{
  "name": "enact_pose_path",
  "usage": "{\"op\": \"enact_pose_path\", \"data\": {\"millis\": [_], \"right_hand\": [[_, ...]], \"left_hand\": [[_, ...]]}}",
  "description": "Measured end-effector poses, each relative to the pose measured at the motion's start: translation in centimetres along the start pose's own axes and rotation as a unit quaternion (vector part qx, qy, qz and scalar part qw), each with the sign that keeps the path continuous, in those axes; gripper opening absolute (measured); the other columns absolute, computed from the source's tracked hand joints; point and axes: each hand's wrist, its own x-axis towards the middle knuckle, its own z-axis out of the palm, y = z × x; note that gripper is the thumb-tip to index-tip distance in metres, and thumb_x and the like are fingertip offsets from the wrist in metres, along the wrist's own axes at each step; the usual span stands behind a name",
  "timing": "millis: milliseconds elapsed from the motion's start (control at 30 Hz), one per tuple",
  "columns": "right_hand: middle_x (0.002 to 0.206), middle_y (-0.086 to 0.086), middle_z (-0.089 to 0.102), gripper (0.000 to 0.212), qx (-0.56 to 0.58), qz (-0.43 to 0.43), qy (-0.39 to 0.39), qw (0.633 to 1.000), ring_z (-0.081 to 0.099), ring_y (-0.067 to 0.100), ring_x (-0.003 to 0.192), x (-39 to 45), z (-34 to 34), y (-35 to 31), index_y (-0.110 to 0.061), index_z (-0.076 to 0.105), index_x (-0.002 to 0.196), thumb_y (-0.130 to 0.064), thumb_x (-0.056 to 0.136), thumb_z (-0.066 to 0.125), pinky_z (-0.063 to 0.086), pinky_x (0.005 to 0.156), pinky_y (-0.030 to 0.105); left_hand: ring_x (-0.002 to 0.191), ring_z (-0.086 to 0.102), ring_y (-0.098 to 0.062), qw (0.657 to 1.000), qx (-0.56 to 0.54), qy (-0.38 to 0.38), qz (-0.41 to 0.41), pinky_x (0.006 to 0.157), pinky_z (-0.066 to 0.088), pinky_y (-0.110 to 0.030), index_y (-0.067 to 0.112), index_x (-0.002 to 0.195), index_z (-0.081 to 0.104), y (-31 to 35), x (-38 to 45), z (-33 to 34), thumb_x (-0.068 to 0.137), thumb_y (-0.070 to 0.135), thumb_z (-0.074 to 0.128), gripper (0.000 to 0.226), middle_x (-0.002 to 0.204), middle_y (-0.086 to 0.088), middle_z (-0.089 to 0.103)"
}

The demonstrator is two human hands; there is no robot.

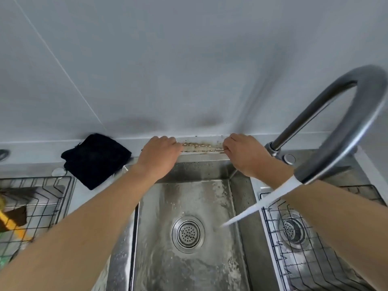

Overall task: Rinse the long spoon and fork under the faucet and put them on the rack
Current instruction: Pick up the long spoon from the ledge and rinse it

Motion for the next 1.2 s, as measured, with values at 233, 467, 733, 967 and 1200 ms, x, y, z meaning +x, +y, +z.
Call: {"op": "enact_pose_path", "data": {"millis": [233,467,733,967,1200], "right_hand": [[0.086,0.001,0.062,0.020,0.120,0.026,-0.033,0.992,0.059,0.020,0.080,-3.1,-3.2,-1.3,-0.014,0.059,0.089,-0.018,0.100,0.043,0.049,0.074,0.031],[0.101,-0.001,0.073,0.016,0.261,0.061,-0.013,0.963,0.068,0.016,0.088,-7.3,-3.8,-0.9,-0.017,0.073,0.104,-0.020,0.093,0.062,0.055,0.084,0.031],[0.094,-0.003,0.072,0.024,0.445,0.211,-0.069,0.868,0.069,0.011,0.085,-10.3,-3.3,-1.4,-0.027,0.073,0.090,-0.005,0.089,0.064,0.057,0.074,0.022],[0.094,0.018,0.072,0.013,0.597,0.278,-0.085,0.747,0.073,0.026,0.086,-12.0,-2.1,-2.7,-0.004,0.073,0.094,0.003,0.086,0.066,0.060,0.078,0.034],[0.090,0.021,0.073,0.017,0.625,0.321,-0.110,0.703,0.072,0.029,0.085,-13.8,0.1,-3.9,-0.003,0.072,0.090,0.007,0.088,0.059,0.059,0.081,0.038]], "left_hand": [[0.056,0.053,-0.021,0.999,-0.003,0.034,0.003,0.053,0.034,-0.029,0.015,0.078,0.070,1.4,-3.3,-2.7,0.081,0.005,0.071,0.011,0.063,0.000,0.059],[0.051,0.051,-0.024,0.998,-0.038,0.048,0.008,0.049,0.043,-0.030,0.014,0.061,0.062,3.1,-7.2,-3.7,0.071,0.001,0.079,0.024,0.057,-0.002,0.053],[0.061,0.055,-0.024,0.995,-0.089,0.013,-0.036,0.055,0.031,-0.030,0.014,0.072,0.067,5.5,-11.5,-2.6,0.081,0.002,0.068,0.015,0.068,-0.002,0.058],[0.067,0.059,-0.027,0.985,-0.165,-0.003,-0.048,0.061,0.050,-0.040,0.012,0.082,0.071,6.8,-14.4,-1.1,0.095,0.016,0.056,0.020,0.075,-0.005,0.063],[0.068,0.062,-0.025,0.979,-0.197,-0.025,-0.055,0.064,0.051,-0.038,0.013,0.086,0.073,8.4,-16.8,1.1,0.094,0.017,0.056,0.019,0.076,-0.004,0.066]]}}
